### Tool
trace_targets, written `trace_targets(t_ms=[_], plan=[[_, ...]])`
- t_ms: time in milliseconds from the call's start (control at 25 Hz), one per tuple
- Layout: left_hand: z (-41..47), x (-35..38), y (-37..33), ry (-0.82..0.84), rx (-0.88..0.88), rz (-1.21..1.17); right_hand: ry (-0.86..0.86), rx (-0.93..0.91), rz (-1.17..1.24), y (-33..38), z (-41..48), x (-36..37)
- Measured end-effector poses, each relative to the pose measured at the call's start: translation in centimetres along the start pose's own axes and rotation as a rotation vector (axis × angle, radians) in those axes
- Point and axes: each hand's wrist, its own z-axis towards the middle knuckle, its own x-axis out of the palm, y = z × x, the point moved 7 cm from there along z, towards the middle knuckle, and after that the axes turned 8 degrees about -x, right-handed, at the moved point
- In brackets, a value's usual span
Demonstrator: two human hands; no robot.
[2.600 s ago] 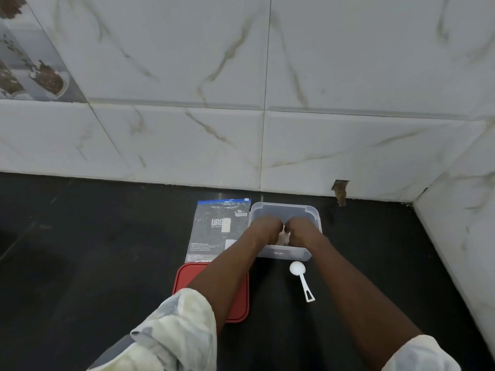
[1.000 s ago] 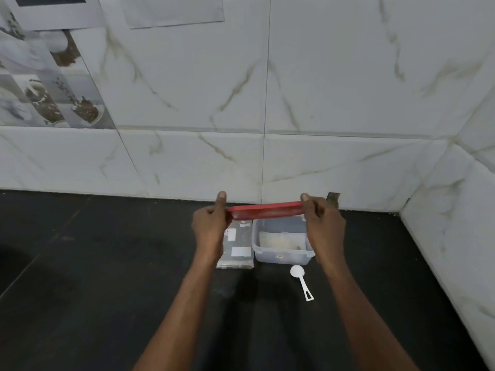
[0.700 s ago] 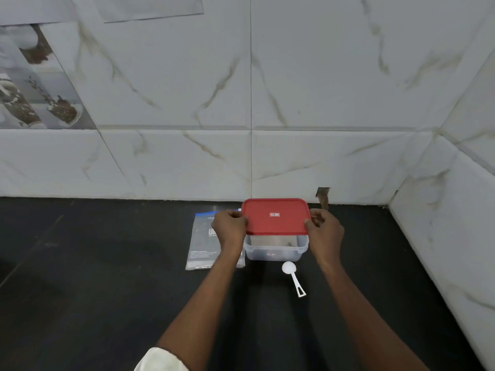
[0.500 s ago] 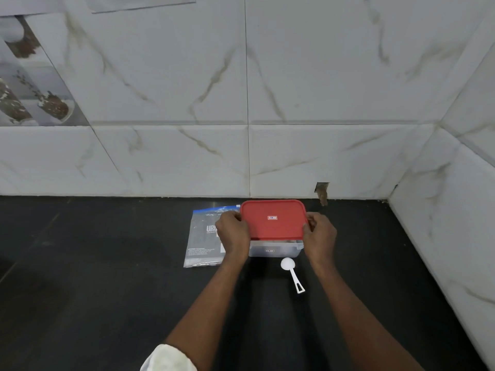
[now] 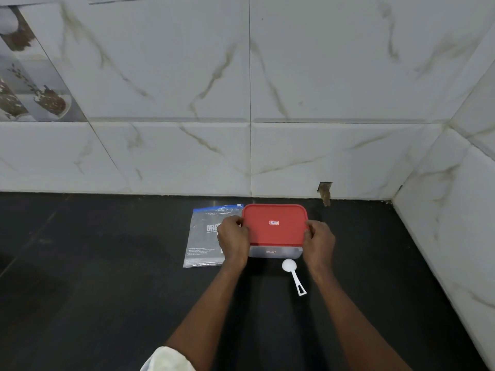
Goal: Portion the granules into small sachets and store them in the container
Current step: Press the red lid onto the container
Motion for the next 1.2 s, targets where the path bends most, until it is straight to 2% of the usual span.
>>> trace_targets(t_ms=[200, 400, 600, 720, 840, 960, 1200], plan=[[0.6, 0.3, 1.0, 0.075, 0.022, 0.012, 0.059, 0.018, 0.008, 0.0, -0.1, 0.5], [-0.4, 0.8, 1.2, 0.060, 0.149, 0.045, 0.100, 0.050, 0.019, -1.2, -0.9, 2.1], [0.3, 1.1, 1.4, 0.126, 0.114, 0.054, 0.139, 0.122, 0.014, -0.1, -0.4, 1.3], [1.4, 2.2, -0.3, 0.243, 0.224, 0.116, 0.190, -0.034, -0.106, 1.4, 1.4, 1.4], [1.9, 4.6, -1.3, 0.353, 0.416, 0.320, 0.347, -0.226, -0.280, 2.2, 2.6, 3.1], [1.9, 5.9, -0.6, 0.398, 0.439, 0.398, 0.495, -0.277, -0.376, 1.5, 2.7, 5.0], [2.0, 6.0, -0.7, 0.345, 0.467, 0.370, 0.450, -0.301, -0.406, 0.1, 2.7, 6.0]])
